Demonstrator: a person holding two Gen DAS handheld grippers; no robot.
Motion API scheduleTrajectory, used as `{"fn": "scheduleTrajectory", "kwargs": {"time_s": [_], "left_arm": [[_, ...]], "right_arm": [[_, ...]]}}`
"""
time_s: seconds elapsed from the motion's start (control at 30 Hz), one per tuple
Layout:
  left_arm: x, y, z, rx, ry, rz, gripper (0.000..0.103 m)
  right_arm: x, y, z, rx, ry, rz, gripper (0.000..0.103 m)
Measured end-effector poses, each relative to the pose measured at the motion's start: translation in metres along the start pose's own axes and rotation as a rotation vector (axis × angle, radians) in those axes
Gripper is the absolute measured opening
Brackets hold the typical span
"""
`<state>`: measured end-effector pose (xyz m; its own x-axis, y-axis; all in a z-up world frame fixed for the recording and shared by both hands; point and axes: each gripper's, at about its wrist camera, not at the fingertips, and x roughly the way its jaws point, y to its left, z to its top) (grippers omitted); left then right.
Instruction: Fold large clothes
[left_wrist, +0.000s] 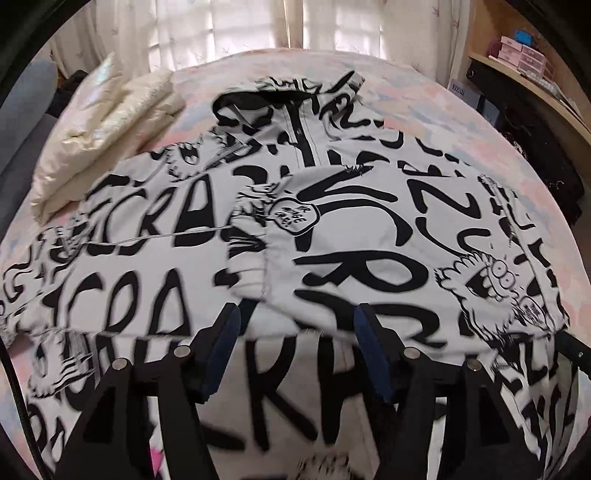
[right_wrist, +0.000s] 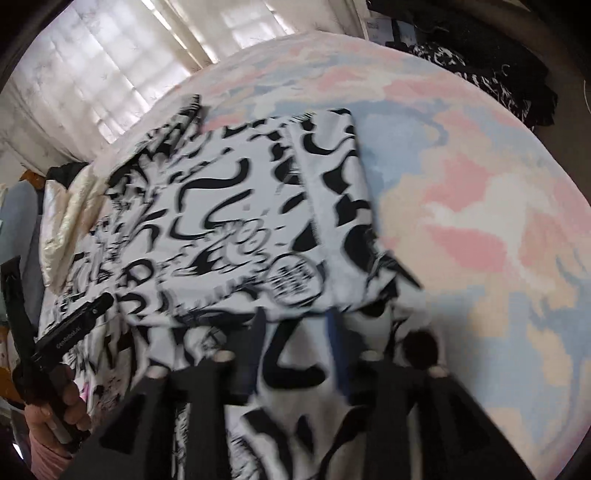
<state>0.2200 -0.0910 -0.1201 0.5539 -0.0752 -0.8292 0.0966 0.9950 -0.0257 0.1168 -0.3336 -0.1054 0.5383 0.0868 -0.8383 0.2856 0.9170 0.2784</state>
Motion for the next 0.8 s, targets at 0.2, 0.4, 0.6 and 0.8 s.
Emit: {"fn": "scheduleTrajectory", "kwargs": {"time_s": [0.2,0.4,0.6,0.8], "left_arm": [[-0.044,0.011,-0.021,-0.002,-0.036,0.017,0.063],[-0.076,0.021,-0.049,-0.001,-0.046,0.018,0.065],[-0.094,0.035,-0.081,-0.006,-0.021,0.019,0.066],[-0.110,0.055,-0.109,-0.020,0.001,0.019,0.066]], "right_arm": [[-0.027,0.019,-0.019,-0.014,-0.028,0.034,0.040],[-0.044,0.037,-0.047,-0.037,-0.038,0.041,0.040],[-0.038,0.043,-0.079,-0.051,0.020,0.036,0.040],[-0.038,0.046,-0.109,-0.059,0.057,0.030,0.040]]}}
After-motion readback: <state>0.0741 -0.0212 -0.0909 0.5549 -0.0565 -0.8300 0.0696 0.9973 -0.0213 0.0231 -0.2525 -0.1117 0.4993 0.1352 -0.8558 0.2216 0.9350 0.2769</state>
